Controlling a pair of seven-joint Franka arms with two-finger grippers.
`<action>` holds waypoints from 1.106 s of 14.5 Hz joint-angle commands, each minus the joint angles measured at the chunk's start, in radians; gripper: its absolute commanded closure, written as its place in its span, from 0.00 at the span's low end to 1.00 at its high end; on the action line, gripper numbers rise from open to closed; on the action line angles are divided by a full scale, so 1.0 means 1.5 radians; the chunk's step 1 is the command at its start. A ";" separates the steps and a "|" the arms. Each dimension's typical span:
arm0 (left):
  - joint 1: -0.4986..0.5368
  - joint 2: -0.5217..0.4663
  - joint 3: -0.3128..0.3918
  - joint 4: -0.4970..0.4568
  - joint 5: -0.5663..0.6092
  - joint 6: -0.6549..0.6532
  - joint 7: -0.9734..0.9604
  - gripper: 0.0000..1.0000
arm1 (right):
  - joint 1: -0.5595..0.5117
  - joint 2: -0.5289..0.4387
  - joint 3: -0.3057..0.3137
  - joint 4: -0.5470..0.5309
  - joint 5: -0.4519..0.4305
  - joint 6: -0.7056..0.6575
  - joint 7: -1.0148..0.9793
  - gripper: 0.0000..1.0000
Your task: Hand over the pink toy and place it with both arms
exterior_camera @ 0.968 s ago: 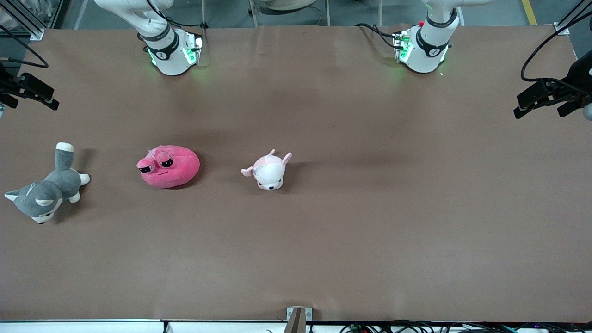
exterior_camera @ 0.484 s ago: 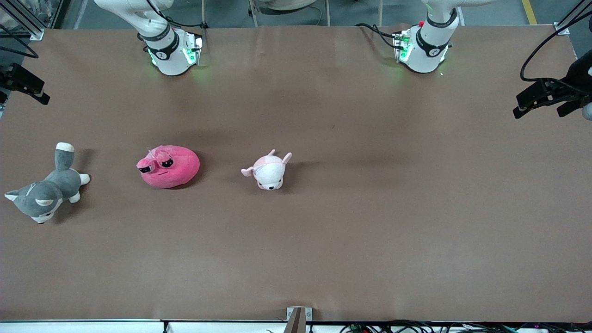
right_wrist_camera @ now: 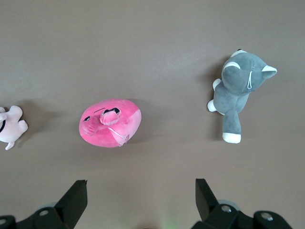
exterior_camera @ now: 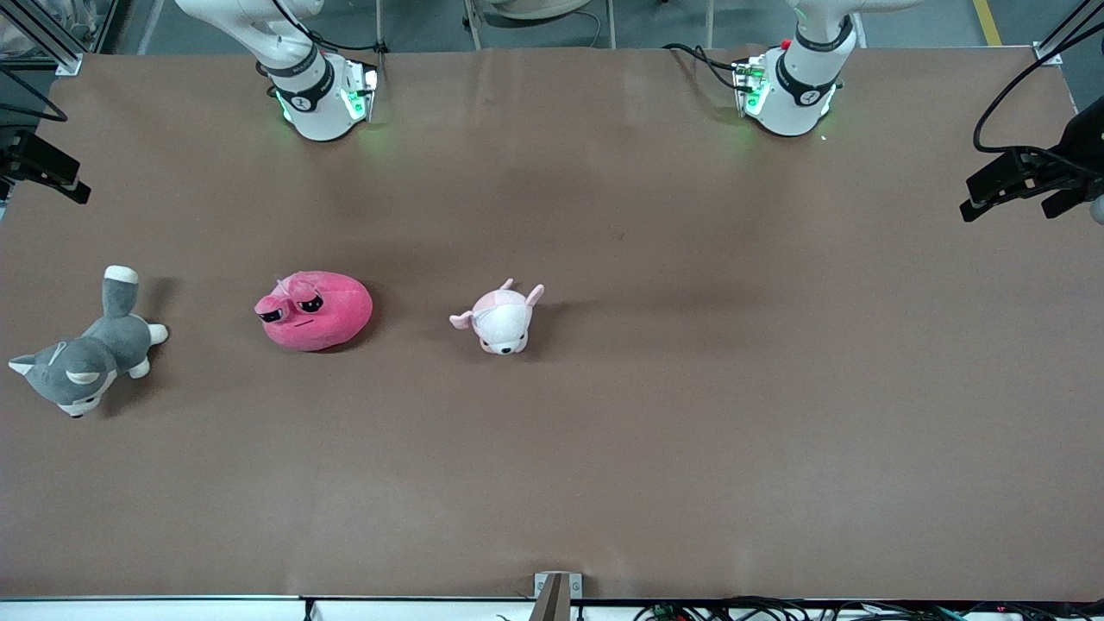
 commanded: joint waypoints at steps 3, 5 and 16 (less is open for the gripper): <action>0.000 0.004 0.003 0.005 -0.003 -0.001 0.013 0.00 | 0.003 0.001 -0.001 0.008 0.001 -0.019 -0.004 0.00; -0.001 0.003 0.003 0.005 -0.003 -0.001 0.013 0.00 | 0.003 0.000 -0.001 0.003 0.001 -0.018 -0.004 0.00; -0.002 0.003 0.003 0.004 -0.004 -0.001 0.012 0.00 | 0.003 -0.004 -0.002 -0.015 0.016 -0.014 -0.007 0.00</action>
